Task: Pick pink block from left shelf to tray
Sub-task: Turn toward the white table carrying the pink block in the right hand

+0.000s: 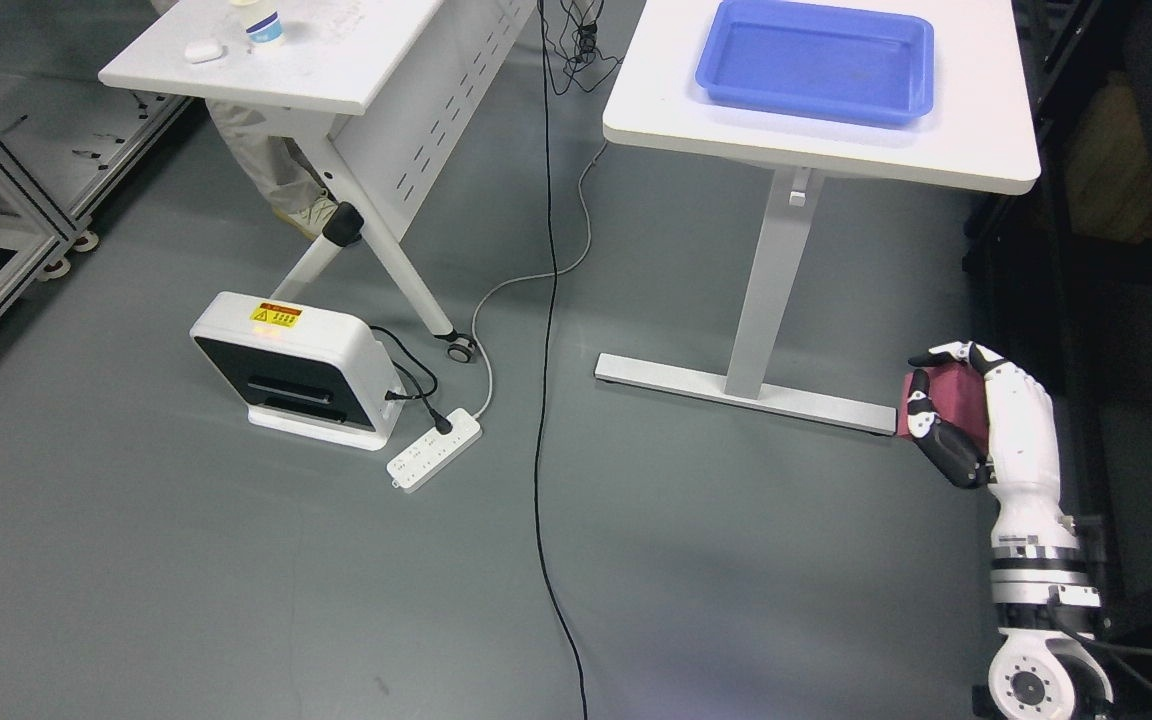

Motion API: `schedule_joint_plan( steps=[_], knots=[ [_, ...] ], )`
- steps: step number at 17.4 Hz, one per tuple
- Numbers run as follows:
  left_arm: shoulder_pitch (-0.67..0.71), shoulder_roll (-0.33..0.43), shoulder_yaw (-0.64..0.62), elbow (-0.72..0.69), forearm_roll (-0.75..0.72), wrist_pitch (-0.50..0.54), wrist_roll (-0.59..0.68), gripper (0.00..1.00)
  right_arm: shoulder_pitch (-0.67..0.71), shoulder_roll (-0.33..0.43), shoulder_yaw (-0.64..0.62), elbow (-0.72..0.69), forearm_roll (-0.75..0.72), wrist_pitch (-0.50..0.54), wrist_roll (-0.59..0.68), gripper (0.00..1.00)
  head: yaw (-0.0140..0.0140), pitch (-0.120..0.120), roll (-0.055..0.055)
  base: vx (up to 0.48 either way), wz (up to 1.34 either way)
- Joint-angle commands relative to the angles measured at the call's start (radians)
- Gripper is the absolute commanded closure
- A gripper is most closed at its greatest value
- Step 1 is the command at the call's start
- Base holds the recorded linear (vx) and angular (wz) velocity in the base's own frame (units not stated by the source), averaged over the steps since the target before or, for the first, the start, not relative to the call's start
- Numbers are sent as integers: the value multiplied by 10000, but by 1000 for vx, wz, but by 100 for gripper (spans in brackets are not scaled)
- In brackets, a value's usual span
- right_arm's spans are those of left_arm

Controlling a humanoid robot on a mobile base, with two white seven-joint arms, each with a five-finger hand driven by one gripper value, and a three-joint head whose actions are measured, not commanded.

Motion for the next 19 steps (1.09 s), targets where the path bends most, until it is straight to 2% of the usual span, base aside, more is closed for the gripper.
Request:
schedule_joint_plan(
  steps=[1, 19],
  knots=[
    [93, 175, 0, 0, -15, -8, 4, 0, 9, -175, 0, 1, -2, 5, 6, 98, 0, 0, 0, 373, -88],
    [93, 175, 0, 0, -15, -8, 4, 0, 9, -175, 77, 1, -2, 20, 6, 98, 0, 0, 0, 371, -31]
  ],
)
